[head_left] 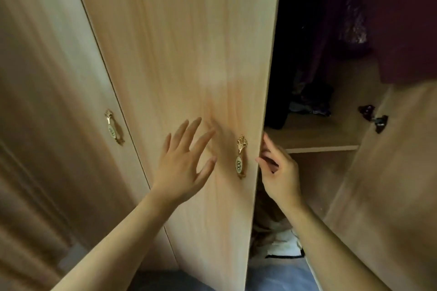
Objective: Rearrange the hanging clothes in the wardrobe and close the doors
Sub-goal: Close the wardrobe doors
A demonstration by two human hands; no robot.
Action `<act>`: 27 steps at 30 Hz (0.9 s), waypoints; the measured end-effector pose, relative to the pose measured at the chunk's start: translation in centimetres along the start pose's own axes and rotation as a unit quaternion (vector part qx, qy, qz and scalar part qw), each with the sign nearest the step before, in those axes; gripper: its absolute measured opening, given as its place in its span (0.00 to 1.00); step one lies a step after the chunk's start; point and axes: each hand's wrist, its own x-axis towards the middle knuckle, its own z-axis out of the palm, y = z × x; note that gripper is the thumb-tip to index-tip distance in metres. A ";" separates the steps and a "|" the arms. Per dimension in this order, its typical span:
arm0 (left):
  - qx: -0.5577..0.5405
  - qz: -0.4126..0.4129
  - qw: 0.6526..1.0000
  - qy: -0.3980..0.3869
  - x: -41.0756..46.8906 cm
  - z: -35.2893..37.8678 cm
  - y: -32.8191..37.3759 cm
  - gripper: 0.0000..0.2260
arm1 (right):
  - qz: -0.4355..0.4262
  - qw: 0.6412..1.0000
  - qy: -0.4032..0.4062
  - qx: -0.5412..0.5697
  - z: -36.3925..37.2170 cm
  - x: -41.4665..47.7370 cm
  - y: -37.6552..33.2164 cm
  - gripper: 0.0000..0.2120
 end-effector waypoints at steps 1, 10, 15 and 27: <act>0.010 0.008 1.000 0.020 1.9 1.0 0.0 0.24 | -0.007 1.000 -0.008 -0.001 -0.2 1.1 1.2 0.32; 0.110 0.073 0.975 0.176 11.4 8.4 -2.6 0.26 | -0.065 0.996 -0.041 0.054 -0.6 6.6 7.4 0.28; 0.124 0.065 0.969 0.205 12.9 10.3 -3.1 0.27 | -0.082 0.993 -0.034 0.082 0.1 8.2 8.3 0.23; 0.164 0.050 0.958 0.229 16.5 12.3 -3.9 0.23 | -0.070 0.995 0.046 0.058 2.2 13.7 11.1 0.19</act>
